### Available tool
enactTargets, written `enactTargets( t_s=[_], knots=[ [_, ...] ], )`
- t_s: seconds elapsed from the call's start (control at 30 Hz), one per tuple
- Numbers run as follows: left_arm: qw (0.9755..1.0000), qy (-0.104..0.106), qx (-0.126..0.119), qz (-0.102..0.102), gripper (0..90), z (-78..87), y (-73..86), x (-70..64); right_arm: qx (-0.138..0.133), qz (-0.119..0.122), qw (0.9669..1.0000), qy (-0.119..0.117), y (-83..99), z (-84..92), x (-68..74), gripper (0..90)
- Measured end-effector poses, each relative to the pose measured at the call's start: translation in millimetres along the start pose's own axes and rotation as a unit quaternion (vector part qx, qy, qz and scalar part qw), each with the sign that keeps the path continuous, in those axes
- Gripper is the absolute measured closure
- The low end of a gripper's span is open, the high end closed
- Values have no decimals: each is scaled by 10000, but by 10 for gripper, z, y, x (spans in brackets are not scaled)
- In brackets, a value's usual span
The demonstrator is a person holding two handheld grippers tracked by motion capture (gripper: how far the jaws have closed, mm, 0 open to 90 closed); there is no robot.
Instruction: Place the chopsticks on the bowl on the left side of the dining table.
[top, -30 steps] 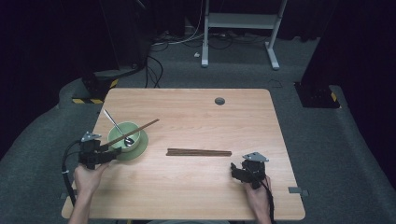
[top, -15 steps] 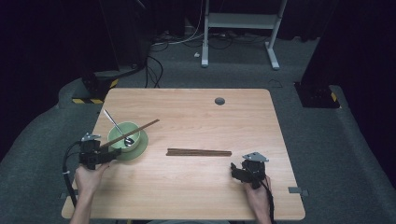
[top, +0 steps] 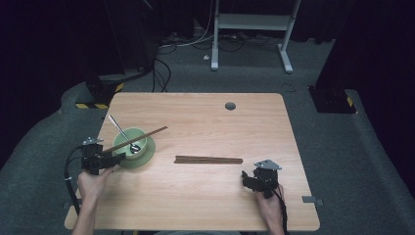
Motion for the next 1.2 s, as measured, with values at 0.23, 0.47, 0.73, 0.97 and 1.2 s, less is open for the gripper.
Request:
enactTargets(
  t_s=[0.23,0.47,0.73,0.97,1.2],
  knots=[
    [10000,-52,12,63,362,-36,-18,39,0,-3,10000,0,0,0,0,228],
    [9999,-87,-3,75,355,-85,-66,64,0,0,10000,-1,0,0,0,228],
    [9999,-102,-12,108,354,-118,-109,73,1,-4,10000,0,0,0,0,227],
    [9997,-132,-19,196,354,-145,-144,115,0,0,10000,-1,0,0,0,227],
    [9994,-251,-26,222,355,-195,-159,165,0,-2,10000,0,0,0,0,227]
  ],
)
Point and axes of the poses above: each handheld gripper's, and its own axes: z roughly backward along the jaws, y roughly out of its underside, x roughly to its left, the point moved 3 cm from there along -z, roughly forward along the jaws, and after that the axes turned 11 degrees about -x, right-handed, at the moved point
